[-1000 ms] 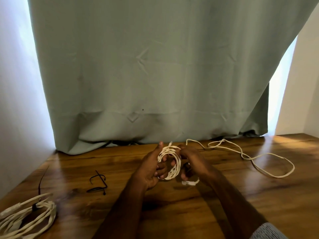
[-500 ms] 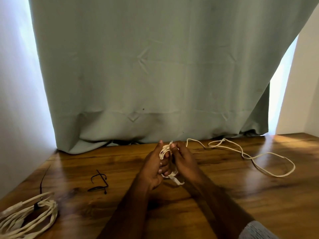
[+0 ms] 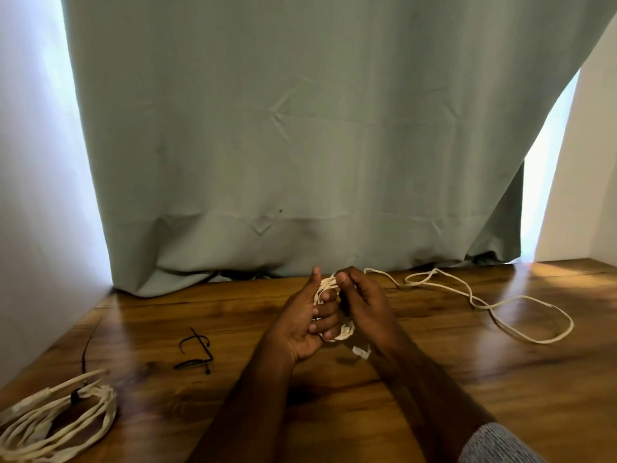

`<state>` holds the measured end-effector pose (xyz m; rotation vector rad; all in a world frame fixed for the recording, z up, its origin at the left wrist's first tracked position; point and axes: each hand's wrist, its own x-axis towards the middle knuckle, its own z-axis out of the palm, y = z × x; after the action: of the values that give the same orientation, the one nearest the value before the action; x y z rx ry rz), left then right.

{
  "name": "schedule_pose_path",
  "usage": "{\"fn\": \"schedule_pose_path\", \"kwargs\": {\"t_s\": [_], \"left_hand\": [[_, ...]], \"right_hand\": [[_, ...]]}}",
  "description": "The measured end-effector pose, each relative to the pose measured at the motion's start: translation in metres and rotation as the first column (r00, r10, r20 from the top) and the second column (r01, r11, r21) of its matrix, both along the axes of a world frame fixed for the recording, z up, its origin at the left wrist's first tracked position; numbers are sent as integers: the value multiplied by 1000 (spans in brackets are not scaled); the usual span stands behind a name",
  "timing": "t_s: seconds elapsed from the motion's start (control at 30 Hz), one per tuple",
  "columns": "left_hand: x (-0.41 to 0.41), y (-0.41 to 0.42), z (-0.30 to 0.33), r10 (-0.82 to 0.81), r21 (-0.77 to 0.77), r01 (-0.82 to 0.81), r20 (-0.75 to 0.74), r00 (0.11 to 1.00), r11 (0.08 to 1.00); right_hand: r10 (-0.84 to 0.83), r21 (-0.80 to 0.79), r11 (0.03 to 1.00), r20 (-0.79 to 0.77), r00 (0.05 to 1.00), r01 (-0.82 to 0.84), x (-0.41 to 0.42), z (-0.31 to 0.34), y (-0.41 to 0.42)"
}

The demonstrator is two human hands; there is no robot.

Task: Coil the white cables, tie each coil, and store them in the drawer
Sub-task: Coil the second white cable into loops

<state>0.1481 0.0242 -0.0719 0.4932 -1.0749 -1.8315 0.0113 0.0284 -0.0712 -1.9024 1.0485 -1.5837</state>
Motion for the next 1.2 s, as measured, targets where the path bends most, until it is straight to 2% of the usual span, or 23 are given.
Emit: {"fn": "schedule_pose_path", "kwargs": {"t_s": [0.17, 0.3, 0.43, 0.5, 0.63, 0.77, 0.87, 1.07, 1.2], "left_hand": [[2, 2, 2, 47, 22, -47, -15, 999, 999], [6, 0, 1, -34, 29, 37, -109, 993, 999], [12, 2, 0, -52, 31, 57, -148, 988, 998], [12, 3, 0, -21, 40, 27, -141, 990, 999], [12, 2, 0, 29, 37, -26, -92, 995, 999], [12, 4, 1, 4, 42, 0, -96, 995, 999], [10, 6, 2, -20, 52, 27, -117, 993, 998], [7, 4, 3, 24, 45, -15, -208, 978, 999], [11, 2, 1, 42, 66, -24, -295, 954, 998]], "right_hand": [[-40, -103, 994, -170, 985, 22, -11, -2, 2], [-96, -151, 987, -245, 965, 59, -15, 1, -2], [-58, -95, 995, -258, 964, 34, -20, 1, -4], [15, -3, 1000, -190, 982, -16, -20, 4, -2], [172, 228, 957, 52, 984, -179, -18, 12, 8], [221, 270, 926, 174, 960, -262, -23, 13, 9], [140, 224, 959, 158, 977, -173, -32, 12, 3], [-54, 47, 997, -1, 999, 54, -25, 2, -10], [-98, 79, 991, -141, 985, 109, -22, -1, -17]]}}
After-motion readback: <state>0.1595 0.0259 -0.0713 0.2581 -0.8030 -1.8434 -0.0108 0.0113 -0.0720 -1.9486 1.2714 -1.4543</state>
